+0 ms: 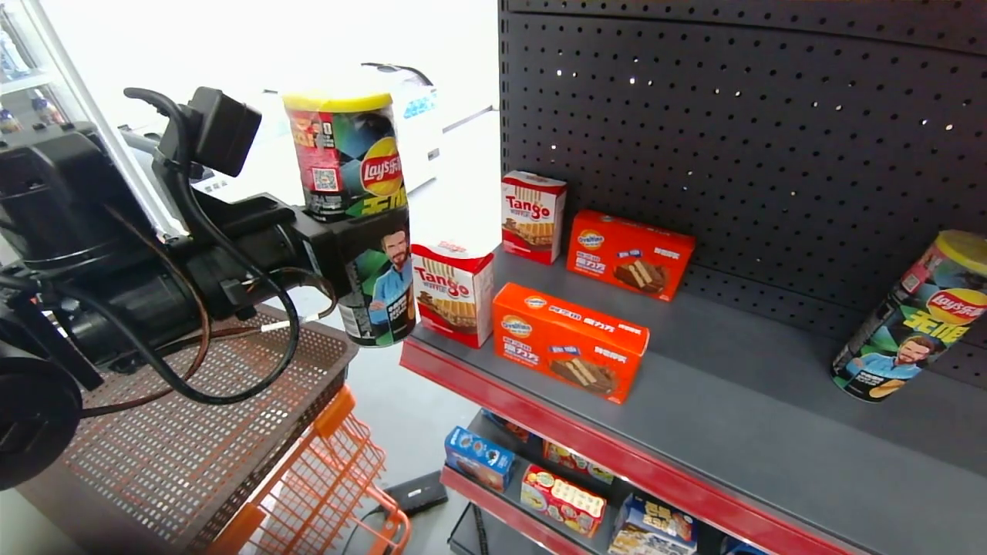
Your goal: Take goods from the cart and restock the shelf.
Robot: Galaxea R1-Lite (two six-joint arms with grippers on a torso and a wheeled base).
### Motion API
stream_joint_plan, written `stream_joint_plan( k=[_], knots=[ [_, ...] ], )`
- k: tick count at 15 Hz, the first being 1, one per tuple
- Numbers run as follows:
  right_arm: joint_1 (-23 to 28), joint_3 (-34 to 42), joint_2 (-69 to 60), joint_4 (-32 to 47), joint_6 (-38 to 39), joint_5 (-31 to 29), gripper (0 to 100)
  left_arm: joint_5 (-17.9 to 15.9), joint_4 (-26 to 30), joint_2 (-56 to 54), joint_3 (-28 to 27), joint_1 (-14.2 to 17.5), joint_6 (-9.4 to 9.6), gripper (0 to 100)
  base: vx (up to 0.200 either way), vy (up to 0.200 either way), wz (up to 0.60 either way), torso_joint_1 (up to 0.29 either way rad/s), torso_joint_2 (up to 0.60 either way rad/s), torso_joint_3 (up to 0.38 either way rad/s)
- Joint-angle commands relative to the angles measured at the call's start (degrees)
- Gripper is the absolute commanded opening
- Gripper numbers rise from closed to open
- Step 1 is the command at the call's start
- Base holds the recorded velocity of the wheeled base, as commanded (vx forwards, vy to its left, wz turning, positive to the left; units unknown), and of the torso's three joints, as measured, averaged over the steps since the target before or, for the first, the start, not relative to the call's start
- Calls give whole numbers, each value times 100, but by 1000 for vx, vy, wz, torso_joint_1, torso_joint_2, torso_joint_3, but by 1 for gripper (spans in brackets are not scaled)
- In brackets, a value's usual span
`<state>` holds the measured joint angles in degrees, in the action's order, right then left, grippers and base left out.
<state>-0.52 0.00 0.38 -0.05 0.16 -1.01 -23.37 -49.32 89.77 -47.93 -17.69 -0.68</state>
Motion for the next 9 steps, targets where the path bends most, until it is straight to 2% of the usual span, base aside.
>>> stream_joint_plan(
  k=[1,3,4,9],
  knots=[
    [0,0,6,-4,2,-4,100,-71,-244,172,3,-15,-2,0,0,0,0,0,0,0],
    [0,0,6,5,2,5,100,-186,-403,313,-41,-42,7,0,0,0,0,0,0,0],
    [0,0,6,-4,2,5,100,-177,-438,330,-14,-174,16,0,0,0,0,0,0,0],
    [0,0,6,5,2,-4,100,-212,-341,304,-14,-446,7,0,0,0,0,0,0,0]
  ],
)
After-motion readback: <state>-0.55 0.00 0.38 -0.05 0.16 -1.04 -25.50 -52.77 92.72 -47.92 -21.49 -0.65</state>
